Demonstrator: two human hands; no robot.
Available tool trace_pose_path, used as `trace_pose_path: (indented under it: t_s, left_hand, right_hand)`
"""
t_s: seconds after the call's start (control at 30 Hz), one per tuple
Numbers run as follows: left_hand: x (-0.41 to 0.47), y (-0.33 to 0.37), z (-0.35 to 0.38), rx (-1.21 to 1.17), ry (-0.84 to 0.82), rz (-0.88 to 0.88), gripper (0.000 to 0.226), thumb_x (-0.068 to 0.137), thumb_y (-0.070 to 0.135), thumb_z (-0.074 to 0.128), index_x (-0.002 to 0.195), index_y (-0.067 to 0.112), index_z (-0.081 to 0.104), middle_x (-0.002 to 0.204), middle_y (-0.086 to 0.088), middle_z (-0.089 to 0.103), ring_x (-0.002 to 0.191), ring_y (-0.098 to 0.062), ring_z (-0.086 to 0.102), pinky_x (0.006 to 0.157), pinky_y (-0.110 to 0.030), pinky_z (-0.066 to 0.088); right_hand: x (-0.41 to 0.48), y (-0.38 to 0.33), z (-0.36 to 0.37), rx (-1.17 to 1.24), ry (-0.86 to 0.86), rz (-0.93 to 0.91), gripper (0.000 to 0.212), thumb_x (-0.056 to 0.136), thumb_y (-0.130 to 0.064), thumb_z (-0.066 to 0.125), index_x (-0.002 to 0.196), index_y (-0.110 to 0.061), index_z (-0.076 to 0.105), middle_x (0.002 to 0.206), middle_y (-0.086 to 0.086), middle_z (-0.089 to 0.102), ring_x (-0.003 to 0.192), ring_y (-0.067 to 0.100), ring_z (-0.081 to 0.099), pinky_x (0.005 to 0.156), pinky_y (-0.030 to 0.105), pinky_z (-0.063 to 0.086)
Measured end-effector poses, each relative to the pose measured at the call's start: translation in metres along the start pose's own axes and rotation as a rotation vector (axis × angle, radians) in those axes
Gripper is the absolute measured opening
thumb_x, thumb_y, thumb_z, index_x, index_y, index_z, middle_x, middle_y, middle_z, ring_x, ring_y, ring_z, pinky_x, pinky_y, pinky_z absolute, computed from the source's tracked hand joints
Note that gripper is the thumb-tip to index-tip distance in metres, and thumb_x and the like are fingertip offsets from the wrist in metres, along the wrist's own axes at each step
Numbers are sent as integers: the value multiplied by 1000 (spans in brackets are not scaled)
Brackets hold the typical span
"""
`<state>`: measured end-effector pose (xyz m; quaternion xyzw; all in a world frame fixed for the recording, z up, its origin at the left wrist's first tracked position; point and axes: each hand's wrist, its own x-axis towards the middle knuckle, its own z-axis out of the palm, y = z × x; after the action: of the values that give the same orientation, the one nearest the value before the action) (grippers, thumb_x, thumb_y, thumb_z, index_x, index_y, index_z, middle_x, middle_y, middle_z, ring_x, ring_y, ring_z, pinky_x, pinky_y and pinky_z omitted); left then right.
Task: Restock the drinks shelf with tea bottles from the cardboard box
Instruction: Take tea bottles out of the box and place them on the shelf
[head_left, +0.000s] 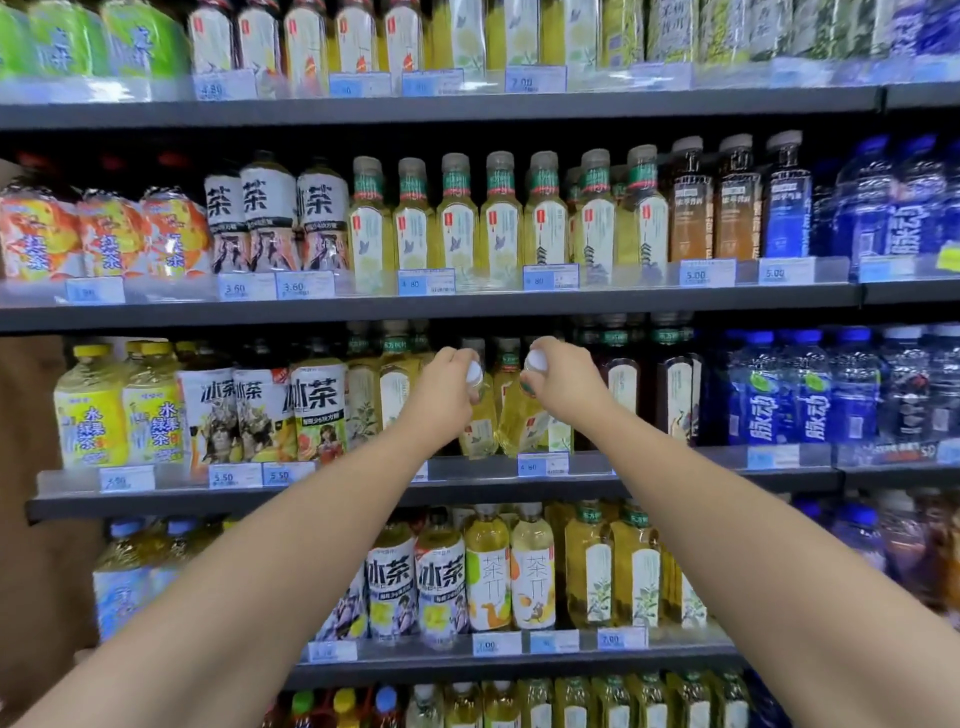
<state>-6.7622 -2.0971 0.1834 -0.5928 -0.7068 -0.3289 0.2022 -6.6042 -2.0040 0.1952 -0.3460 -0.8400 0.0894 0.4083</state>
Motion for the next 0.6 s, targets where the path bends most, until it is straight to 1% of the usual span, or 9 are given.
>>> trace_pose_path:
  t_s: [0.1, 0.2, 0.27, 0.33, 0.37, 0.43, 0.5, 0.57, 0.6]
  left_hand:
    - [16, -11, 15, -133, 24, -87, 52, 93, 11, 66, 142, 13, 49, 136, -10, 52, 124, -29, 50, 97, -33, 40]
    - [32, -19, 22, -332, 91, -206, 50, 93, 12, 67, 140, 14, 52, 131, -7, 59, 118, -24, 55, 90, -26, 41]
    - [42, -26, 29, -456, 118, -276, 49, 93, 16, 68, 139, 14, 52, 127, -5, 63, 113, -20, 58, 87, -26, 42]
    - [51, -33, 39, -529, 141, -327, 53, 93, 21, 69, 141, 13, 50, 128, -4, 64, 115, -20, 60, 92, -29, 46]
    - [54, -36, 45, -552, 139, -342, 56, 92, 22, 70, 142, 13, 48, 128, -3, 64, 114, -20, 61, 93, -30, 47]
    - [56, -38, 60, -568, 52, -363, 66, 88, 19, 74, 145, 12, 42, 125, -2, 63, 109, -20, 62, 86, -28, 47]
    - [56, -40, 80, -481, -49, -363, 72, 82, 15, 78, 145, 12, 42, 125, -7, 64, 105, -22, 63, 80, -25, 45]
    - [56, -45, 98, -366, -44, -347, 61, 80, 17, 79, 134, 11, 50, 119, -9, 67, 103, -25, 65, 78, -24, 44]
    - [56, -48, 104, -330, -23, -341, 57, 81, 20, 80, 131, 12, 53, 117, -10, 68, 105, -27, 66, 79, -27, 47]
  right_hand:
    - [20, 7, 18, 102, 17, 70, 50, 90, -31, 68, 135, -14, 52, 125, 15, 60, 105, 29, 62, 87, 37, 53]
    - [39, 9, 31, 218, 94, 147, 61, 86, -36, 72, 137, -10, 52, 128, 13, 61, 115, 27, 58, 93, 33, 47]
    - [49, 10, 42, 211, 133, 179, 64, 85, -45, 69, 137, -10, 54, 127, 12, 63, 119, 29, 56, 96, 38, 48]
    - [55, 14, 56, 178, 157, 213, 62, 84, -51, 66, 132, -13, 56, 121, 12, 66, 117, 33, 57, 95, 43, 49]
    - [56, 16, 64, 158, 146, 230, 60, 84, -51, 67, 130, -14, 56, 119, 12, 66, 115, 33, 58, 93, 42, 50]
    - [56, 21, 81, 153, 74, 255, 58, 84, -43, 71, 128, -11, 52, 118, 12, 65, 111, 32, 60, 88, 37, 50]
    - [54, 26, 97, 164, 58, 263, 61, 84, -38, 72, 132, -7, 49, 123, 14, 62, 112, 32, 60, 87, 36, 48]
    - [54, 31, 106, 112, 99, 261, 65, 85, -40, 71, 134, -5, 47, 129, 15, 56, 118, 31, 55, 92, 37, 46]
    - [53, 34, 109, 61, 102, 254, 66, 86, -41, 70, 135, -5, 46, 132, 15, 52, 121, 31, 52, 94, 38, 45]
